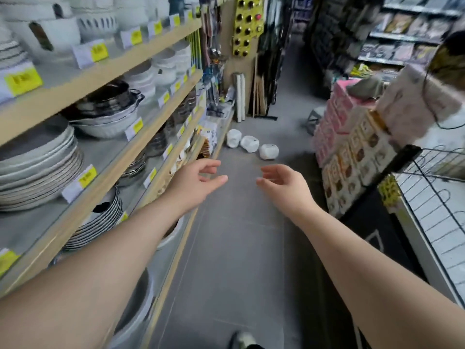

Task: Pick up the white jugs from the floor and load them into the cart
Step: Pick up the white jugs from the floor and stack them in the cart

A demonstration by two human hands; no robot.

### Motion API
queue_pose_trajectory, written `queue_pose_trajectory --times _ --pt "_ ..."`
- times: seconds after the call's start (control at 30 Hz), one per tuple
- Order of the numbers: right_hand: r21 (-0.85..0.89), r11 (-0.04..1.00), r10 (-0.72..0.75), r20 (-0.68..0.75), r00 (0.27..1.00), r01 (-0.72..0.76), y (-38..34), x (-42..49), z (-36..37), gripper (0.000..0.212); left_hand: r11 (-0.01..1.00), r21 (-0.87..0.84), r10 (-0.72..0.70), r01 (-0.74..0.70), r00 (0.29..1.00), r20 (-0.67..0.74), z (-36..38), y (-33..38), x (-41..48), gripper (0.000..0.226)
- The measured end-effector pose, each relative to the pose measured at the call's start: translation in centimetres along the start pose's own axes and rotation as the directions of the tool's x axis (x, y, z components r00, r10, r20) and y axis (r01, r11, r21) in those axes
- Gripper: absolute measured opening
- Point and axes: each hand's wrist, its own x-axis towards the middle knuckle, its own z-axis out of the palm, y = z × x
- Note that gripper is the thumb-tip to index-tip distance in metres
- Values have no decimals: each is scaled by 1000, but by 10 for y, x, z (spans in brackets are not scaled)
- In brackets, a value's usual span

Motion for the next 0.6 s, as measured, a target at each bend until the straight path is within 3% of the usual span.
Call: queue_pose_trajectory --times 0.2,0.6 --pt "-6 999 46 -59 997 -46 36 130 -8 23 1000 14 -26 25 996 83 37 -16 141 39" --pt "-35 990 137 -10 991 -137 55 409 -12 29 993 -33 -112 115 991 76 71 -23 409 40"
